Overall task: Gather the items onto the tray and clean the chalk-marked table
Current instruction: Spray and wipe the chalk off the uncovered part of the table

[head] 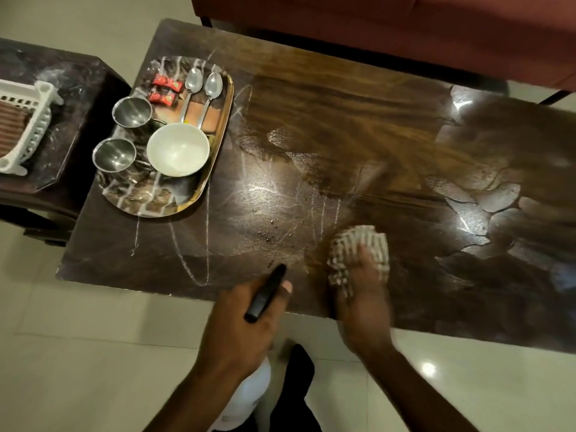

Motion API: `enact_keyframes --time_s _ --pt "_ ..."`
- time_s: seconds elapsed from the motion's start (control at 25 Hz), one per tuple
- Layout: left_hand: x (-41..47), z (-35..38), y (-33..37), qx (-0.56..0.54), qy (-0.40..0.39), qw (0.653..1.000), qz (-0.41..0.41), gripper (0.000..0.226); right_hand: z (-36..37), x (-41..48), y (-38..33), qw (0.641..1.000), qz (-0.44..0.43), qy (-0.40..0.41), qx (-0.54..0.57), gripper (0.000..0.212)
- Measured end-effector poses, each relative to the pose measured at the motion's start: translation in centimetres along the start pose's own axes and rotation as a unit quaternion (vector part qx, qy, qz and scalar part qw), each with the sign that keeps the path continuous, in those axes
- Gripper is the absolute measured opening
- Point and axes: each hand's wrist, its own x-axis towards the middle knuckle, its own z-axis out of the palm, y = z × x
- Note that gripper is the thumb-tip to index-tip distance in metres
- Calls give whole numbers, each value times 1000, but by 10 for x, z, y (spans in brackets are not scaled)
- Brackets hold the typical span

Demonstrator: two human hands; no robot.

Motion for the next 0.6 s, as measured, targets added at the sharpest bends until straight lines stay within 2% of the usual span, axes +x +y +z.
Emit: enact_keyframes --time_s 0.04,0.12,0.16,0.2,0.24,0.28,0.36,0.4,0.48,0.52,0.56,0.6 --pt "6 -4 4 -5 9 1000 1 43 14 0 -25 992 -102 -65 -20 62" --pt "18 -12 13 -11 28 1000 2 33 27 8 -59 935 -283 -207 -49 50" --pt "23 -15 16 -15 38 999 -2 31 26 25 -57 898 -370 -230 -60 48" --pt "28 -18 19 -21 46 999 -6 31 21 47 -46 875 -422 -224 -80 51" --pt "31 -19 21 -25 51 998 -9 31 11 72 -29 881 -413 -208 -102 57" --pt "34 -21 22 -27 56 998 -10 31 -3 100 -7 911 -352 -186 -109 63" --pt "39 -22 23 -33 70 997 -18 31 -36 163 43 980 -139 -111 -90 70" --pt "42 -22 23 -36 80 996 -21 31 -52 192 63 994 -35 -75 -72 72" --pt "46 -24 22 -52 98 994 -25 31 -65 230 70 992 119 -13 -25 71" --pt "48 -25 23 -64 103 992 -29 32 -60 233 56 989 146 3 -16 68" --pt "49 -26 24 -75 105 991 -35 33 -49 228 36 992 129 5 -17 65" --pt "49 -26 25 -82 107 990 -42 34 -34 214 14 997 71 -10 -24 65"
